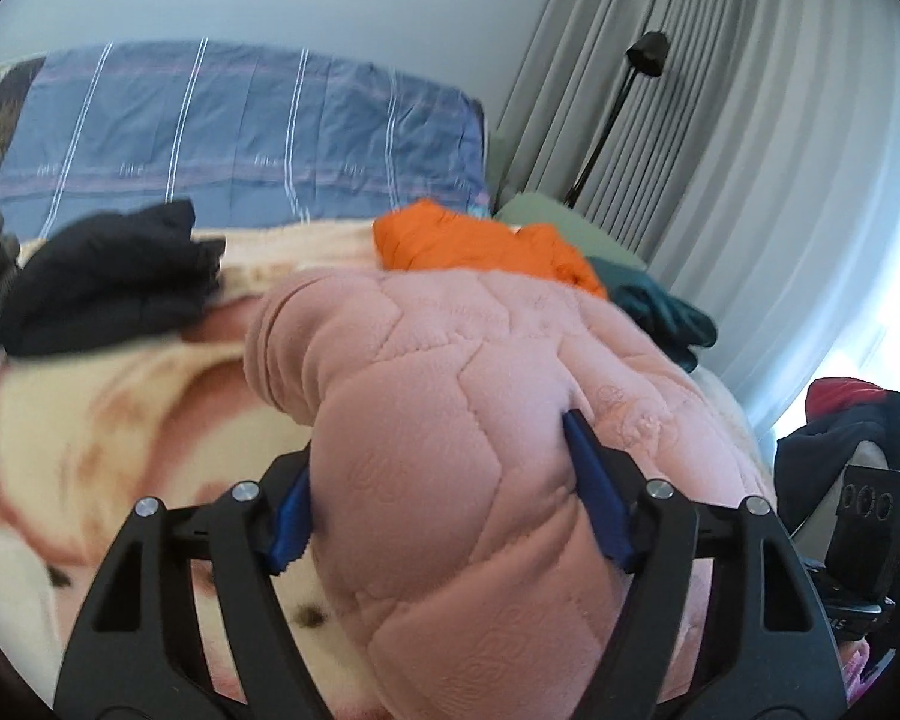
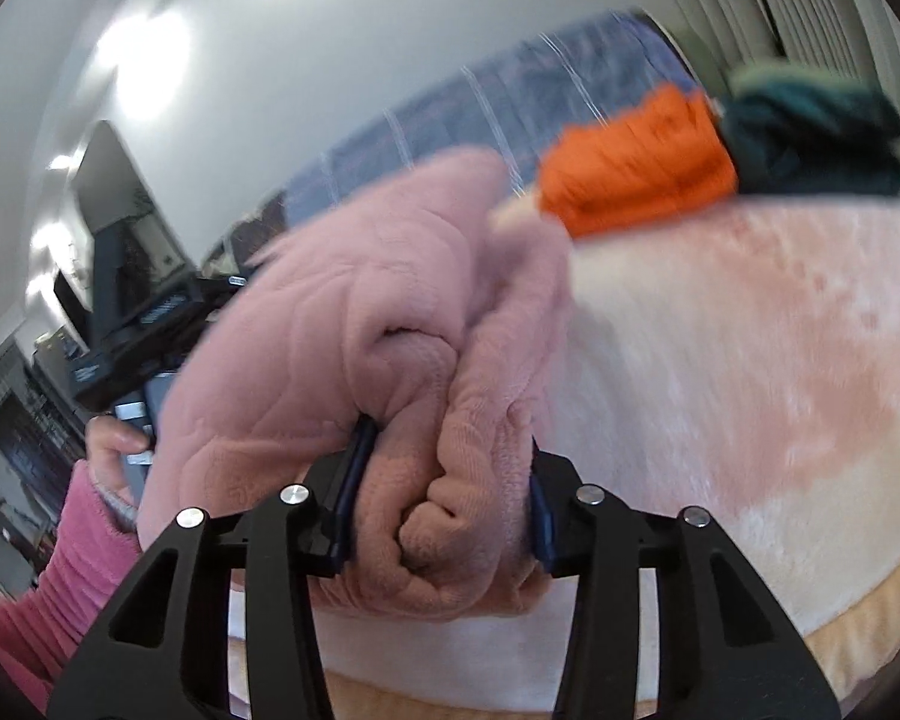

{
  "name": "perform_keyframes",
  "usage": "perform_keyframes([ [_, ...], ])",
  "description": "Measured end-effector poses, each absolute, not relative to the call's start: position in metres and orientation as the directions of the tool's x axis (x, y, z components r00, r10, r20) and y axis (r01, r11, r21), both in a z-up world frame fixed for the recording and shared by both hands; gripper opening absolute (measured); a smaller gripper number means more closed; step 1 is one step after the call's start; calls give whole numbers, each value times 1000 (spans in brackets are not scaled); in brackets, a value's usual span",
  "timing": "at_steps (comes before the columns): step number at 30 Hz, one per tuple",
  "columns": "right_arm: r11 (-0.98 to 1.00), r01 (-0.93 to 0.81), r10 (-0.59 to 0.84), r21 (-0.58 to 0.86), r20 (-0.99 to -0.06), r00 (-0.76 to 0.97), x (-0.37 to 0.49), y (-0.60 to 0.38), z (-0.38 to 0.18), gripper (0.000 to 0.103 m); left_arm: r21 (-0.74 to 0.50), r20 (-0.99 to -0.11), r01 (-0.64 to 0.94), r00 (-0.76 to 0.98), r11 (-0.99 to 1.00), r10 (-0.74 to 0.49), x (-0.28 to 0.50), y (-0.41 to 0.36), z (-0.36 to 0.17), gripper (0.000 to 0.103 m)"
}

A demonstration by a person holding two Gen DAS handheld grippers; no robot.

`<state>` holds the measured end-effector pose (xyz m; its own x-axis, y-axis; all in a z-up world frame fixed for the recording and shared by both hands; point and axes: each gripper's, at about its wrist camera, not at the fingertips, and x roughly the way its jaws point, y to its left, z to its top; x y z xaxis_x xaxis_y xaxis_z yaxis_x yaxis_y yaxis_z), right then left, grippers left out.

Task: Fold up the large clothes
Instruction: 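Carry the folded jacket with both grippers beside the orange jacket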

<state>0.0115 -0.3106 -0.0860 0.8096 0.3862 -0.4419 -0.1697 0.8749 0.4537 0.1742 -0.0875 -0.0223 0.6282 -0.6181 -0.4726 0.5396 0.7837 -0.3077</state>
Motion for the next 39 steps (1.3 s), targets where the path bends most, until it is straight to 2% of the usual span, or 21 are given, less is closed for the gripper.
perform_keyframes([
  [3, 903, -177, 356, 391, -453, 817, 12, -303, -67, 45, -307, -455, 555, 628, 773, -631, 172, -87, -4, 74],
  [7, 872, -131, 394, 472, -519, 758, 36, -313, -79, 44, -252, -471, 556, 644, 792, -602, 180, -97, 6, 74],
  [11, 823, -73, 464, 564, -591, 659, 49, -318, -126, 47, -229, -567, 514, 620, 827, -542, 195, -99, -36, 76],
  [13, 757, -63, 541, 651, -568, 620, 48, -322, -149, 59, -234, -597, 479, 616, 846, -514, 200, -89, -64, 79],
  [14, 731, -59, 562, 680, -551, 617, 47, -324, -154, 69, -265, -578, 471, 621, 841, -530, 199, -77, -74, 80],
  [17, 690, -61, 598, 721, -521, 608, 48, -330, -158, 81, -316, -563, 462, 612, 828, -556, 199, -60, -77, 81],
  [20, 673, -45, 617, 738, -527, 585, 57, -326, -160, 90, -238, -575, 467, 639, 852, -511, 194, -67, -73, 82],
  [24, 646, -28, 642, 763, -523, 560, 70, -323, -169, 89, -260, -589, 450, 628, 854, -510, 199, -67, -76, 89],
  [25, 648, -28, 641, 761, -525, 560, 71, -322, -168, 86, -289, -592, 439, 616, 850, -520, 202, -63, -80, 93],
  [27, 665, -49, 634, 745, -529, 564, 71, -319, -162, 71, -368, -603, 409, 579, 835, -549, 211, -54, -88, 99],
  [29, 686, -70, 623, 724, -536, 569, 67, -317, -157, 65, -437, -607, 386, 540, 812, -583, 217, -47, -94, 101],
  [36, 689, -76, 624, 721, -537, 568, 67, -322, -162, 65, -584, -585, 352, 443, 732, -680, 225, -43, -109, 101],
  [39, 718, -78, 598, 691, -556, 577, 67, -320, -161, 65, -594, -581, 355, 431, 722, -691, 228, -45, -111, 101],
])
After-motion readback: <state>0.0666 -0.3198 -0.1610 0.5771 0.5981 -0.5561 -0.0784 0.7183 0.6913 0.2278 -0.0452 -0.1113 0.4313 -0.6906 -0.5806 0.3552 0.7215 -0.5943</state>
